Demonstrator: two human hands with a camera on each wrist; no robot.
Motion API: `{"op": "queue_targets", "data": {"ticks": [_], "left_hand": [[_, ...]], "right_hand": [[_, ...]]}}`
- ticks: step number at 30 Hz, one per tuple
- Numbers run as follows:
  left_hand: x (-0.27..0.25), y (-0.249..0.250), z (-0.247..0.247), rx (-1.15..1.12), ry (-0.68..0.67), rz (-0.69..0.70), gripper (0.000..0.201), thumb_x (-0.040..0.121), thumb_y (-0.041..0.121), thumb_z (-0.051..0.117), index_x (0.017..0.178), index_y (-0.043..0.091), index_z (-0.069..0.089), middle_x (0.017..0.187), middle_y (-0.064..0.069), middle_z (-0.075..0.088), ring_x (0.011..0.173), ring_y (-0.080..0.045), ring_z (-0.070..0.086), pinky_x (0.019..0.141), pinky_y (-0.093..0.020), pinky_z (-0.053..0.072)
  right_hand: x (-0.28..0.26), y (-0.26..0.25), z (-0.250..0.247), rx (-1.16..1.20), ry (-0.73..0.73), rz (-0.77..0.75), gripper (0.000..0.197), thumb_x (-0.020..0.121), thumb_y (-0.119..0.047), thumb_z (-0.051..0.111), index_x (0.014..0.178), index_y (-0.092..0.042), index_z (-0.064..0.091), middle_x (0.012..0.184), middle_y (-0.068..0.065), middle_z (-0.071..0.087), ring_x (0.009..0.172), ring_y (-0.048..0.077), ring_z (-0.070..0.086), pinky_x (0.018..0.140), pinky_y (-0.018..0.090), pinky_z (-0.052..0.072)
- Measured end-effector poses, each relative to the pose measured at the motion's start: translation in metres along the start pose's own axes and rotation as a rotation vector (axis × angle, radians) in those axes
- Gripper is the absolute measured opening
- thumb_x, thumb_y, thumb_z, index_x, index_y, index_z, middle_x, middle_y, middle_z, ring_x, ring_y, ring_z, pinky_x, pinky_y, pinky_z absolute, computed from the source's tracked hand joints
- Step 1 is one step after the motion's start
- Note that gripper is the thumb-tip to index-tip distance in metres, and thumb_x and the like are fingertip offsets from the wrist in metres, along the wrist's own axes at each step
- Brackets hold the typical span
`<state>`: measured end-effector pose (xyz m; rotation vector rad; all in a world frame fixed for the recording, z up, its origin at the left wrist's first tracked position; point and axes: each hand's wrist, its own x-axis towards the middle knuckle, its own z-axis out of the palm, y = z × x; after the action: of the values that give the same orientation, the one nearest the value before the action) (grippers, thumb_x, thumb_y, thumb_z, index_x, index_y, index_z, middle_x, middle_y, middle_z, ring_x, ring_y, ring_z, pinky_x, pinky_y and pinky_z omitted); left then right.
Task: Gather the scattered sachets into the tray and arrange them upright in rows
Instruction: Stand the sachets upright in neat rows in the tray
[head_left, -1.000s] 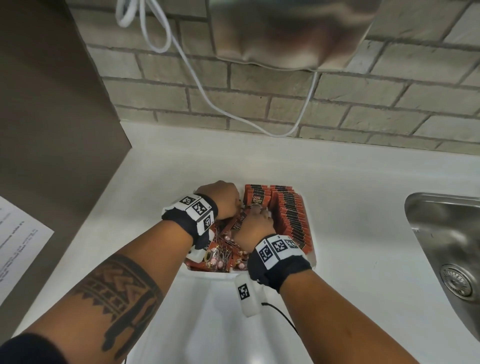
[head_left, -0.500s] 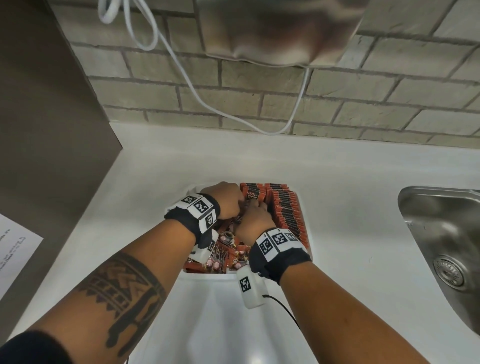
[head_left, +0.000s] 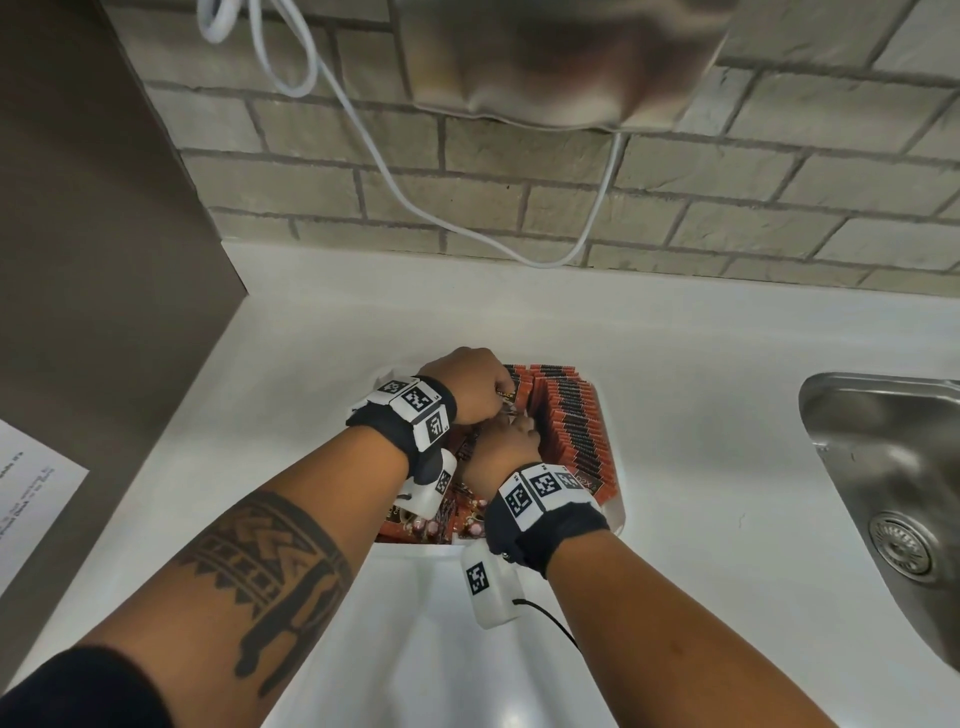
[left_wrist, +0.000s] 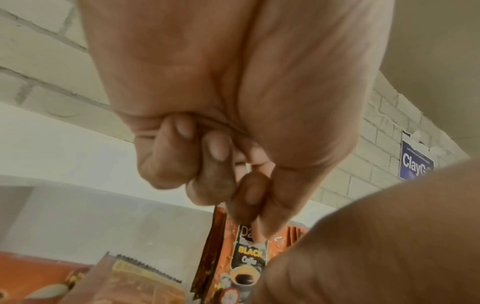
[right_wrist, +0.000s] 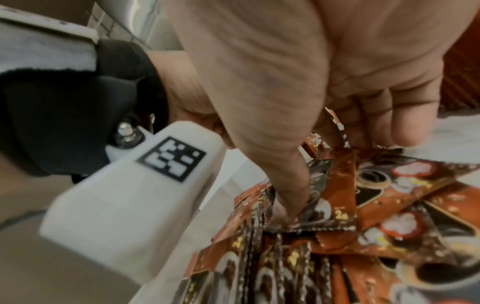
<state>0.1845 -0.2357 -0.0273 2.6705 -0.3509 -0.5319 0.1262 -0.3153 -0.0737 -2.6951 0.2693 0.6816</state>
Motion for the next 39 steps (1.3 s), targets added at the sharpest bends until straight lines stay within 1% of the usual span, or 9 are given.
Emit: {"op": "queue_targets", "data": {"ticks": [4,7,9,13,17,22,27,32,39], "left_hand": [[0.002,0.001,0.000,-0.030,-0.006,-0.010,0.038,0.091,0.012,0.058,0.123,0.027,0.071,0.122,-0.001,0.070,0.105,-0.021,0.065,0.096,-0.039,0.054],[0.002,0.000,0.000,-0.052,0.006,-0.008,0.035,0.091,0.013,0.058,0.120,0.027,0.073,0.116,0.000,0.072,0.097,-0.018,0.064,0.095,-0.037,0.055],[0.002,-0.001,-0.001,-0.055,0.012,0.004,0.033,0.092,0.013,0.058,0.118,0.025,0.074,0.117,0.001,0.072,0.099,-0.018,0.065,0.095,-0.035,0.054],[0.000,-0.004,-0.005,-0.067,0.020,0.027,0.031,0.094,0.011,0.056,0.115,0.020,0.076,0.117,0.000,0.072,0.099,-0.016,0.063,0.089,-0.028,0.050],[-0.004,-0.006,-0.008,-0.088,0.031,0.039,0.026,0.095,0.011,0.056,0.107,0.015,0.079,0.110,-0.001,0.075,0.089,-0.011,0.060,0.082,-0.024,0.045],[-0.005,-0.009,-0.008,-0.094,0.000,0.024,0.025,0.095,0.012,0.057,0.105,0.018,0.079,0.116,0.000,0.073,0.102,-0.016,0.064,0.088,-0.026,0.048],[-0.006,-0.013,-0.008,-0.088,-0.012,0.014,0.027,0.093,0.010,0.057,0.104,0.019,0.079,0.115,-0.001,0.073,0.103,-0.018,0.065,0.088,-0.026,0.050],[-0.005,-0.013,-0.007,-0.095,-0.017,0.009,0.027,0.094,0.011,0.057,0.106,0.020,0.079,0.118,0.000,0.072,0.105,-0.017,0.064,0.091,-0.027,0.050],[-0.004,-0.010,-0.008,-0.100,-0.011,0.019,0.032,0.096,0.010,0.056,0.120,0.019,0.075,0.127,-0.003,0.069,0.112,-0.019,0.063,0.089,-0.020,0.043]], "right_hand": [[0.003,-0.002,0.005,-0.038,-0.002,-0.006,0.072,0.083,-0.029,0.064,0.146,-0.012,0.037,0.153,0.017,0.033,0.142,0.039,0.027,0.109,0.046,0.037],[0.003,0.000,0.003,-0.030,-0.008,0.015,0.072,0.085,-0.027,0.066,0.147,-0.009,0.035,0.150,0.017,0.033,0.139,0.037,0.032,0.107,0.044,0.040],[0.002,0.004,0.001,-0.014,-0.018,0.011,0.074,0.086,-0.031,0.067,0.148,-0.007,0.033,0.149,0.018,0.032,0.138,0.036,0.035,0.106,0.043,0.041],[-0.005,0.009,-0.006,-0.058,-0.034,-0.104,0.060,0.098,-0.033,0.056,0.145,-0.001,0.036,0.146,0.014,0.038,0.141,0.036,0.029,0.109,0.042,0.038],[-0.016,0.011,-0.013,-0.090,-0.018,-0.174,0.047,0.100,-0.028,0.053,0.136,0.001,0.047,0.139,0.018,0.047,0.130,0.033,0.045,0.104,0.037,0.041],[-0.023,0.013,-0.021,-0.057,-0.011,-0.210,0.036,0.102,-0.019,0.048,0.131,0.002,0.051,0.136,0.019,0.052,0.124,0.030,0.054,0.101,0.034,0.045],[-0.022,0.015,-0.013,-0.032,-0.016,-0.187,0.040,0.092,-0.019,0.064,0.126,-0.004,0.051,0.125,0.012,0.061,0.114,0.026,0.061,0.084,0.028,0.048],[-0.022,0.019,-0.010,-0.001,0.025,-0.197,0.033,0.093,-0.019,0.065,0.122,-0.006,0.057,0.121,0.010,0.064,0.113,0.025,0.062,0.086,0.027,0.049],[-0.022,0.025,-0.010,0.104,0.085,-0.180,0.035,0.089,-0.019,0.069,0.120,-0.008,0.060,0.116,0.008,0.067,0.106,0.022,0.065,0.077,0.022,0.046]]}}
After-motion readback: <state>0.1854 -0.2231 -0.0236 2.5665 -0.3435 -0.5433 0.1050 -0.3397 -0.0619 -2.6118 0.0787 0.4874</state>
